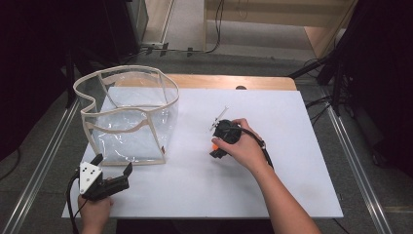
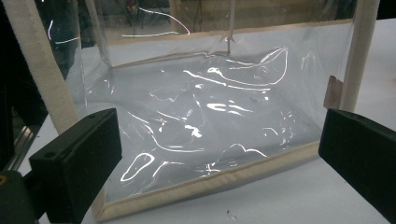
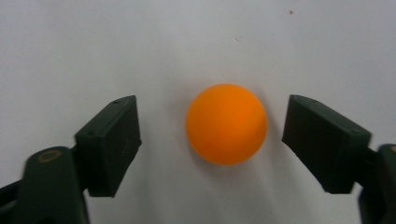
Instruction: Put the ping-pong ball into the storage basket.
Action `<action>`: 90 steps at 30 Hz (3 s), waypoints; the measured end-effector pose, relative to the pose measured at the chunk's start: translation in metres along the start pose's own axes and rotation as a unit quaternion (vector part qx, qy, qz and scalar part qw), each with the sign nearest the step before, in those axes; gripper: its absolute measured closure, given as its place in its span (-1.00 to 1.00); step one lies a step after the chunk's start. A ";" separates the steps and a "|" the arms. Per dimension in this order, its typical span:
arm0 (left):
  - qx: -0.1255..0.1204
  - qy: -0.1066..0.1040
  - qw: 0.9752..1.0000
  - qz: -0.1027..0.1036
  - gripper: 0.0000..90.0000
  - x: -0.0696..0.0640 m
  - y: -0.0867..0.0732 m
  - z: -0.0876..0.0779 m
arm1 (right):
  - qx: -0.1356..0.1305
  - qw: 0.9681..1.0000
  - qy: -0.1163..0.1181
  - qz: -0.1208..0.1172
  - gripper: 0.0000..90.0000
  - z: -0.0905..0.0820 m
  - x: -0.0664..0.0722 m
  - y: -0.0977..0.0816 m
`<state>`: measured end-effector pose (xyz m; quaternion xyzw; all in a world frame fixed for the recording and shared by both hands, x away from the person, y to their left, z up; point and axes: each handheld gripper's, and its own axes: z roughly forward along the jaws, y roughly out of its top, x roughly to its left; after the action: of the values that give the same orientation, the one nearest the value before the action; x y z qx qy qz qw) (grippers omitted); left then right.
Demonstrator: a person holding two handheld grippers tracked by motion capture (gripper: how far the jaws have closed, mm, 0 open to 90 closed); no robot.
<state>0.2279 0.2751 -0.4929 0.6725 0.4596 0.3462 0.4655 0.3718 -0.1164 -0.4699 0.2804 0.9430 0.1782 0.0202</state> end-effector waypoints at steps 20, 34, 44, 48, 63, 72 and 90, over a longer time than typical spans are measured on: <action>0.001 0.002 1.000 -0.001 -1.00 0.000 0.000 0.000 | 0.013 1.000 0.006 0.008 -0.02 0.007 -0.007 0.001; 0.002 0.001 1.000 0.001 -1.00 0.000 0.000 0.000 | 0.006 1.000 0.026 0.006 0.06 0.003 -0.008 0.005; 0.002 0.001 1.000 0.001 -1.00 0.000 0.000 0.000 | -0.003 0.999 0.045 -0.001 0.06 -0.005 -0.009 0.007; 0.001 0.000 1.000 -0.001 -1.00 0.000 0.000 0.000 | -0.004 0.999 0.047 -0.003 0.06 -0.007 -0.009 0.009; 0.003 0.003 1.000 0.001 -1.00 0.000 0.000 0.001 | -0.010 0.998 0.061 -0.013 0.06 -0.018 -0.008 0.024; 0.002 0.003 1.000 0.003 -1.00 -0.001 0.000 0.001 | -0.013 0.997 0.068 -0.025 0.06 -0.025 -0.006 0.034; 0.002 0.001 1.000 0.002 -1.00 0.000 0.000 0.000 | -0.014 0.995 0.082 -0.047 0.07 -0.029 -0.001 0.055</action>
<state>0.2280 0.2747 -0.4929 0.6739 0.4592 0.3471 0.4632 0.3971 -0.0832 -0.4239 0.2195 0.9510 0.2131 -0.0451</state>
